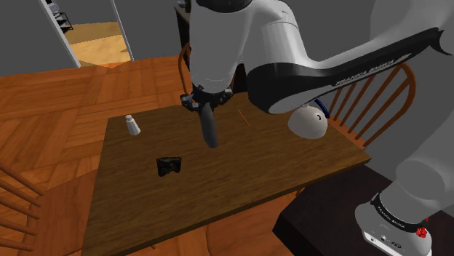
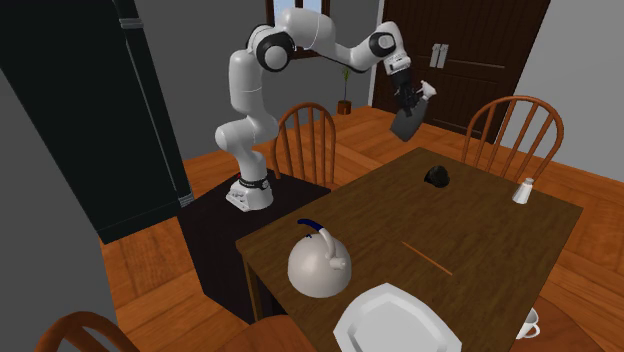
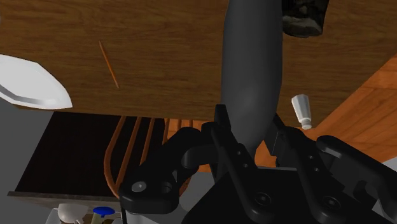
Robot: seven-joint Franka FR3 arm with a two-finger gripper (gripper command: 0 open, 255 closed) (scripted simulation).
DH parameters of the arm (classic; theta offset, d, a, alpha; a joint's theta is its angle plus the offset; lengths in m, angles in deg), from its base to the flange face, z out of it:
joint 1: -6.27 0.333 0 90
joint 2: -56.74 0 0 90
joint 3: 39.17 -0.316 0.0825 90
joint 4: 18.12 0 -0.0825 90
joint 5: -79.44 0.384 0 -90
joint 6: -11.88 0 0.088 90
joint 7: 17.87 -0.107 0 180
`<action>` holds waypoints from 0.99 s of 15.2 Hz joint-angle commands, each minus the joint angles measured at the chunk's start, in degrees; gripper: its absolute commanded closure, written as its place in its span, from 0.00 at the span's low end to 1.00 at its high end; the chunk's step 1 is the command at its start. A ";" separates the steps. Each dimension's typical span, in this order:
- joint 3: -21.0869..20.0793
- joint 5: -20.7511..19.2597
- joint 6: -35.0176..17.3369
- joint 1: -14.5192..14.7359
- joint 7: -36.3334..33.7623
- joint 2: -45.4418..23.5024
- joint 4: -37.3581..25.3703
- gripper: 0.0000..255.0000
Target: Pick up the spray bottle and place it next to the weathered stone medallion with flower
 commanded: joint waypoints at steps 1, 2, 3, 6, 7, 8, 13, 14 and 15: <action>0.83 -1.70 -0.57 1.29 -1.53 -1.34 0.72 1.00; 1.06 -2.09 -1.06 1.46 -2.01 -1.55 1.29 1.00; 1.28 -2.52 -1.52 1.63 -2.52 -1.79 1.84 1.00; 2.00 -3.95 -2.83 2.25 -4.09 -2.63 3.39 1.00; 2.28 -4.45 -3.25 2.49 -4.63 -2.94 3.88 1.00; 2.56 -4.98 -3.65 2.74 -5.18 -3.26 4.35 1.00; 4.17 -7.82 -5.47 4.22 -8.01 -5.06 6.49 1.00; 4.53 -8.43 -5.81 4.55 -8.59 -5.44 6.88 1.00; 4.90 -9.04 -6.14 4.89 -9.17 -5.84 7.25 1.00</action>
